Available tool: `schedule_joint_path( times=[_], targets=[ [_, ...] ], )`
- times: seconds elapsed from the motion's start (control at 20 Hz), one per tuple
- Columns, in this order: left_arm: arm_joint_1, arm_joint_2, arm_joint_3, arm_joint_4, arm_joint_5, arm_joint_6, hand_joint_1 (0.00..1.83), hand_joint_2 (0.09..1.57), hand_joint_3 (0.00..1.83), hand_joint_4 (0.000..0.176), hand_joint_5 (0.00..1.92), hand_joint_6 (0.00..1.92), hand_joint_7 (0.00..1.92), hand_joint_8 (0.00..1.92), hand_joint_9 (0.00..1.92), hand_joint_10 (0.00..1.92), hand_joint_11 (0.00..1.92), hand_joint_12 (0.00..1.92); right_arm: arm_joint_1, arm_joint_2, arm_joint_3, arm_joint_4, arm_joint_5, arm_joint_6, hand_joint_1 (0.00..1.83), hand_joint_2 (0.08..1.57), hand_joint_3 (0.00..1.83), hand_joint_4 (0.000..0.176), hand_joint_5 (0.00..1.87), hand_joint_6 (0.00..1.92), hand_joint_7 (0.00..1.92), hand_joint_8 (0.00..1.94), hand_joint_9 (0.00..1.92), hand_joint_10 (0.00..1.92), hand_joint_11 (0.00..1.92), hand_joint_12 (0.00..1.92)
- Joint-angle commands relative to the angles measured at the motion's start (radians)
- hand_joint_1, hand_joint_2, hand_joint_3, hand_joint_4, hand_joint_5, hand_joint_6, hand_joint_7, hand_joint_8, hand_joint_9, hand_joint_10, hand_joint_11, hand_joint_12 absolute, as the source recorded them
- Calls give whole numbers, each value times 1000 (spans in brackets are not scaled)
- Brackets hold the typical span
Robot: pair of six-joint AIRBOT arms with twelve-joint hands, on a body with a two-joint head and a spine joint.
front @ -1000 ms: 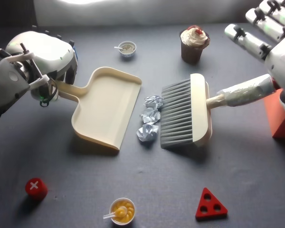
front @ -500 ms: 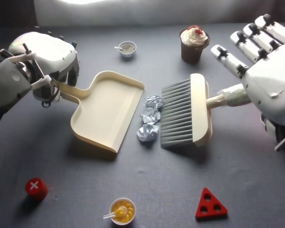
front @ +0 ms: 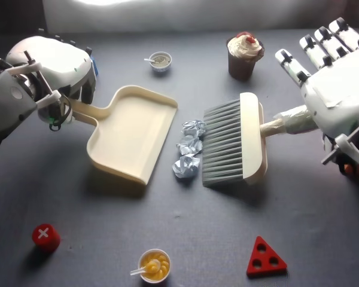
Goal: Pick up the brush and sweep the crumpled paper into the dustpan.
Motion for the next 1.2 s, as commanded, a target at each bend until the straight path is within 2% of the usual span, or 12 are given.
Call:
schedule_joint_path(
  times=[0.0,0.25,0.35,0.65,0.9,1.15],
  targets=[
    [-13,4,8,40,-89,1,1395,1060,0,0,1018,720,1221,587,972,1205,463,1143,-2,-1,11,-85,-84,-3,1119,1040,1,0,30,6,75,4,83,6,104,13],
    [-20,1,17,44,-89,0,1389,1063,0,0,1022,737,1195,610,973,1203,451,1105,-13,-62,83,-71,-92,3,1122,1028,0,0,51,9,97,9,105,10,111,15],
    [-21,1,20,45,-88,-1,1385,1074,0,0,984,799,1175,642,955,1231,441,1146,-18,-70,86,-55,-94,3,1106,1045,6,0,58,5,106,6,117,8,117,15],
    [-15,-1,24,50,-90,-10,1385,1070,0,0,1008,777,1183,644,951,1208,462,1165,-57,-86,105,-48,-91,7,1122,1031,0,0,60,2,105,0,118,2,125,15],
    [17,-5,21,56,-107,-50,1388,1070,0,0,1001,779,1187,661,941,1208,469,1099,-66,-149,218,-27,-92,33,1135,1031,0,0,52,5,96,6,110,6,114,9],
    [22,-10,23,58,-108,-53,1387,1074,0,0,1012,744,1169,702,925,1240,466,1131,-21,-229,323,-22,-85,53,1203,1030,0,0,83,9,120,7,139,8,148,20]
  ],
)
